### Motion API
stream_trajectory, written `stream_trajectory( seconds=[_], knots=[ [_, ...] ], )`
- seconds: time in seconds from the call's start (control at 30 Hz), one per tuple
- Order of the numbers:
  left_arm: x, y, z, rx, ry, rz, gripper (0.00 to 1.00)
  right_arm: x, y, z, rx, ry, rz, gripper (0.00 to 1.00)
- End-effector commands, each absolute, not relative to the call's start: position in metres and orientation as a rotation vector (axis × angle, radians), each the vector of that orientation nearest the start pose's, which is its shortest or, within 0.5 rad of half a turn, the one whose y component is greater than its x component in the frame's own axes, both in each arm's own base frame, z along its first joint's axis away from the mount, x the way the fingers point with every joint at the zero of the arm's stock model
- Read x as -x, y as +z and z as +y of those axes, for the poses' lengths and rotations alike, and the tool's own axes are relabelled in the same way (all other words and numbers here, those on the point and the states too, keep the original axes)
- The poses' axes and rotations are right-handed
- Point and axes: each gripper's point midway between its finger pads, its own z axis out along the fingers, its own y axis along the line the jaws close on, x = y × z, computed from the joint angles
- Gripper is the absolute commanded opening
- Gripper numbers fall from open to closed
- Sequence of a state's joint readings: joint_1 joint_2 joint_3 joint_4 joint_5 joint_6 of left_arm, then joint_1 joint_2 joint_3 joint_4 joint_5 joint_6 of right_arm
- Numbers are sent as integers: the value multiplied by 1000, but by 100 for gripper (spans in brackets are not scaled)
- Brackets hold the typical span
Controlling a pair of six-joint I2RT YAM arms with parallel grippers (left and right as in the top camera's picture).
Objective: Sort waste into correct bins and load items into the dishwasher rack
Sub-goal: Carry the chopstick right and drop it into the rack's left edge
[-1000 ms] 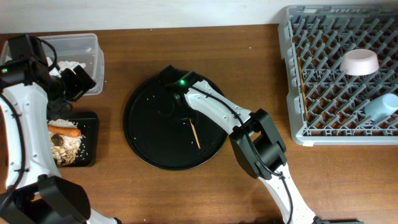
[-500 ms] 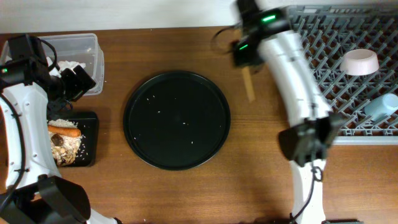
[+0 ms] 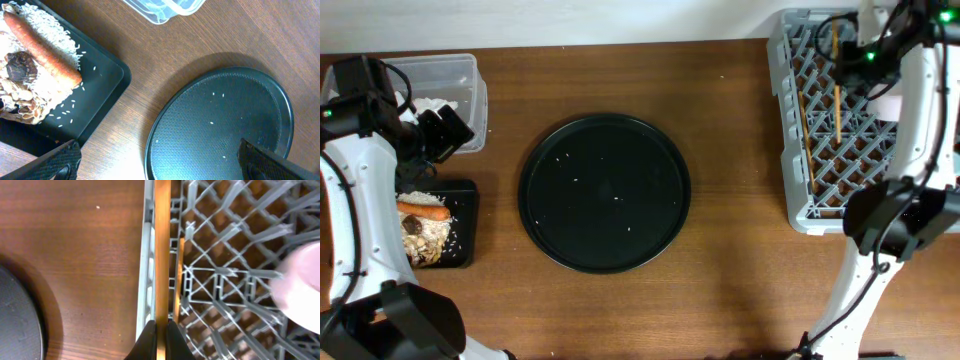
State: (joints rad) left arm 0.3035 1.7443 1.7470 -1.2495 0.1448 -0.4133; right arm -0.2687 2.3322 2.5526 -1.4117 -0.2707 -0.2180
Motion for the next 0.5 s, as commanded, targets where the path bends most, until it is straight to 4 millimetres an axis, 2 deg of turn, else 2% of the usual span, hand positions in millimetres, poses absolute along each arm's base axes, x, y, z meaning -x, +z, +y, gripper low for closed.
stream_trajectory(
  seconds=[0.0,0.13,0.17,0.23,0.27,0.4,0.47],
  knots=[
    [-376,213,93,963,-226,2618,99,-518,154,-81,46,305,2756,5],
    [-376,213,93,963,-226,2618,99,-525,132,-73,58,318,2772,7],
    [-376,213,93,963,-226,2618,99,-527,125,-70,65,321,2777,10],
    [-376,213,93,963,-226,2618,99,-528,119,-67,72,326,2783,25],
    [-376,213,93,963,-227,2618,99,-529,118,-66,74,327,2786,44],
    [-376,213,93,963,-226,2618,99,-528,117,-62,76,333,2792,60],
    [-376,213,93,963,-226,2618,99,-524,116,-62,33,347,2812,62]
  ],
)
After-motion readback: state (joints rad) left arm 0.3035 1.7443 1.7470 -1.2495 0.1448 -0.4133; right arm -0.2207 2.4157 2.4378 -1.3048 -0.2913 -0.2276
